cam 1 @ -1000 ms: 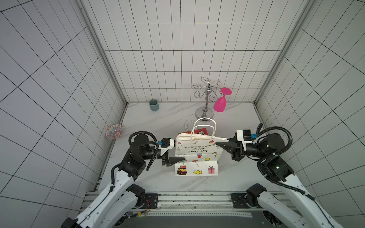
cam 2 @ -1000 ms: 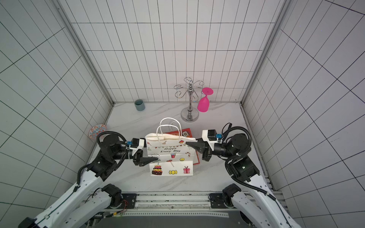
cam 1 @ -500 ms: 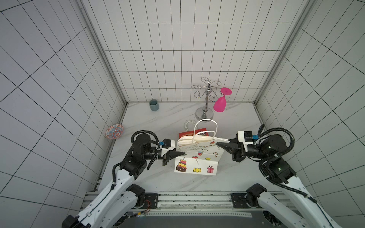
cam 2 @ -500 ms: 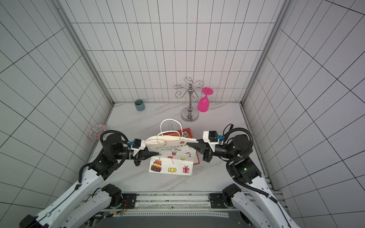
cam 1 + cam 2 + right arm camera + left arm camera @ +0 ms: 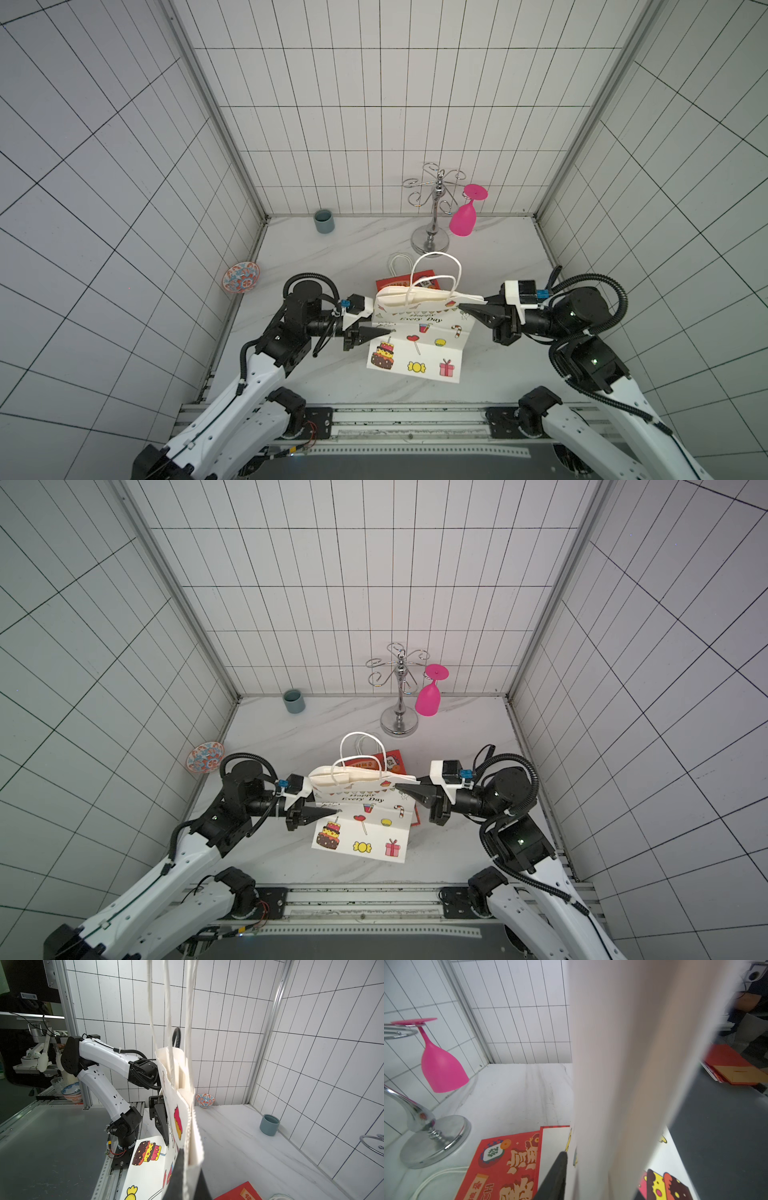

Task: Put away the paper bag
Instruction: Press the paper bag.

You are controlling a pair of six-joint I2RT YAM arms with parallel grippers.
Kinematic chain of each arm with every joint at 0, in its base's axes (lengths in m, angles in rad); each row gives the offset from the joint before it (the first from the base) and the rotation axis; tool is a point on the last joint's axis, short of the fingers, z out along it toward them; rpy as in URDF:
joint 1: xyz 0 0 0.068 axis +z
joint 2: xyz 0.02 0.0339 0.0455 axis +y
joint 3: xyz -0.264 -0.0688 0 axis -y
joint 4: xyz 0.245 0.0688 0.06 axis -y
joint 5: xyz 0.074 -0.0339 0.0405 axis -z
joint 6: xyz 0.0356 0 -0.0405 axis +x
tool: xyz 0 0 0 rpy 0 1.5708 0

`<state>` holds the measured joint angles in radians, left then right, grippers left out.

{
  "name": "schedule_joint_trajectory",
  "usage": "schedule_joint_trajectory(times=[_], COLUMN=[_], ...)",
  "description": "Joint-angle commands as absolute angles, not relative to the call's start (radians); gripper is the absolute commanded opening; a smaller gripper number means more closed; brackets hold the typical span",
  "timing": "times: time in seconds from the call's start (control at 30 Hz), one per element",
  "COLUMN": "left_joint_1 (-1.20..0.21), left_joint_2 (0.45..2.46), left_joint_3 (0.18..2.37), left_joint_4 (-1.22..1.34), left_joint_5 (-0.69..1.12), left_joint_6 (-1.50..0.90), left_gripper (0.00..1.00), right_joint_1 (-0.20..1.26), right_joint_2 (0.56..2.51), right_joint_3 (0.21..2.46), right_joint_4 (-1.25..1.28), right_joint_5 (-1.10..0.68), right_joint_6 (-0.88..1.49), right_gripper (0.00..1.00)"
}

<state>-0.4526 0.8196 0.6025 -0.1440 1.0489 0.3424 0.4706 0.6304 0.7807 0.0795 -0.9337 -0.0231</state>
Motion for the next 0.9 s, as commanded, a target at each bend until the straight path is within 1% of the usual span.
schedule_joint_trajectory(times=[0.0, 0.03, 0.2, 0.23, 0.27, 0.3, 0.37, 0.47, 0.5, 0.53, 0.57, 0.6, 0.63, 0.7, 0.87], left_joint_1=[-0.456, -0.456, -0.456, -0.456, -0.456, -0.457, -0.457, -0.457, -0.457, -0.457, -0.456, -0.456, -0.457, -0.454, -0.454], left_joint_2=[0.816, 0.816, 0.813, 0.812, 0.811, 0.811, 0.814, 0.824, 0.829, 0.834, 0.837, 0.841, 0.841, 0.835, 0.818], left_joint_3=[0.603, 0.603, 0.605, 0.606, 0.605, 0.604, 0.607, 0.615, 0.621, 0.627, 0.634, 0.642, 0.655, 0.678, 0.689], left_joint_4=[-0.168, -0.171, -0.175, -0.174, -0.170, -0.158, -0.135, -0.100, -0.097, -0.093, -0.087, -0.079, -0.080, -0.096, -0.092], left_joint_5=[1.075, 1.075, 1.088, 1.080, 1.066, 1.059, 1.070, 1.108, 1.118, 1.134, 1.150, 1.167, 1.181, 1.197, 1.215], left_joint_6=[0.376, 0.379, 0.383, 0.382, 0.376, 0.367, 0.344, 0.308, 0.303, 0.297, 0.290, 0.277, 0.269, 0.270, 0.260], left_gripper=[0.07, 0.00, 0.00, 0.07, 0.37, 0.55, 0.64, 0.67, 0.66, 0.63, 0.58, 0.48, 0.33, 0.00, 0.00], right_joint_1=[0.462, 0.462, 0.462, 0.462, 0.462, 0.462, 0.462, 0.462, 0.462, 0.462, 0.462, 0.462, 0.462, 0.462, 0.462], right_joint_2=[0.612, 0.609, 0.607, 0.609, 0.609, 0.611, 0.616, 0.621, 0.621, 0.623, 0.623, 0.625, 0.627, 0.630, 0.638], right_joint_3=[0.862, 0.861, 0.863, 0.863, 0.863, 0.863, 0.862, 0.855, 0.851, 0.848, 0.844, 0.844, 0.840, 0.835, 0.826], right_joint_4=[0.101, 0.097, 0.077, 0.074, 0.072, 0.072, 0.073, 0.076, 0.081, 0.086, 0.090, 0.090, 0.091, 0.089, 0.091], right_joint_5=[-0.934, -0.930, -0.925, -0.925, -0.926, -0.929, -0.940, -0.951, -0.953, -0.954, -0.954, -0.956, -0.956, -0.954, -0.951], right_joint_6=[-0.035, -0.037, -0.049, -0.051, -0.052, -0.052, -0.052, -0.051, -0.048, -0.044, -0.042, -0.040, -0.040, -0.042, -0.042], right_gripper=[0.00, 0.00, 0.00, 0.00, 0.00, 0.00, 0.00, 0.00, 0.00, 0.00, 0.00, 0.00, 0.00, 0.00, 0.00])
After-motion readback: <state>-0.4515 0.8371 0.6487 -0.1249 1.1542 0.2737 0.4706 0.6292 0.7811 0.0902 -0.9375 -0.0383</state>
